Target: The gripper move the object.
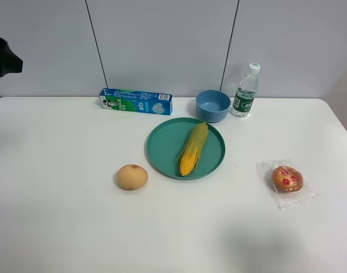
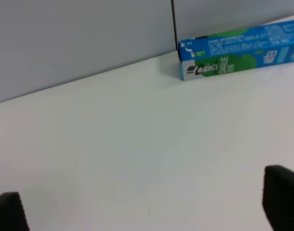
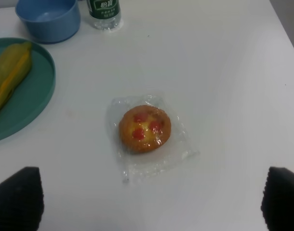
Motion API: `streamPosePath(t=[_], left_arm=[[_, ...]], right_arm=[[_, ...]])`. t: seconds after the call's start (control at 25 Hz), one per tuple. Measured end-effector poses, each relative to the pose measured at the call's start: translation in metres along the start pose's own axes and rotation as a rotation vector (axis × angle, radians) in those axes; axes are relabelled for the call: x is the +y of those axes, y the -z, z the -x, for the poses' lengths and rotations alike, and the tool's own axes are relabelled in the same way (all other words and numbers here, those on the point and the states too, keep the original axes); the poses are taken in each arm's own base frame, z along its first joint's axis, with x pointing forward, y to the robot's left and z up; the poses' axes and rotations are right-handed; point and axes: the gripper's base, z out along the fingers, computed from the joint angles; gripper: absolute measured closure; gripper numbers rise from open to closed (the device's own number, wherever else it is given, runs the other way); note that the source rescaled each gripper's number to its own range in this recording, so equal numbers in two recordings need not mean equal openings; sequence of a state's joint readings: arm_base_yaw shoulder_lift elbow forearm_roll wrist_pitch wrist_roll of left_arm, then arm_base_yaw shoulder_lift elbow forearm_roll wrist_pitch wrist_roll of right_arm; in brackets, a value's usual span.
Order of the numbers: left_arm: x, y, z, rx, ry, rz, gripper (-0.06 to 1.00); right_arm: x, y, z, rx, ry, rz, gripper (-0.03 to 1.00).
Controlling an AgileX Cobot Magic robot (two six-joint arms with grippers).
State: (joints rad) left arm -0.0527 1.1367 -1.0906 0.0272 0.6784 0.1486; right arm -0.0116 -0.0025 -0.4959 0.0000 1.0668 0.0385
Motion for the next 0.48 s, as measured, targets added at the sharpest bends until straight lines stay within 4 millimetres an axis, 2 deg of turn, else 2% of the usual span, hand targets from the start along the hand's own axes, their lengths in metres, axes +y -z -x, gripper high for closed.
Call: streamPosePath(t=[0.24, 0.36, 0.48], left_arm=[[-0.006, 0.075, -0.047, -0.148, 0.004, 0.027, -0.05], [-0.012, 0.101, -0.078, -0.215, 0.007, 0.036, -0.05], [-0.017, 0.118, -0.112, -0.267, 0.009, 0.044, -0.05]], right_arm=[[0.000, 0.000, 0.000, 0.000, 0.000, 0.000, -0.03], [0.000, 0.000, 0.000, 0.000, 0.000, 0.000, -0.03], [0.000, 0.000, 0.000, 0.000, 0.000, 0.000, -0.03]])
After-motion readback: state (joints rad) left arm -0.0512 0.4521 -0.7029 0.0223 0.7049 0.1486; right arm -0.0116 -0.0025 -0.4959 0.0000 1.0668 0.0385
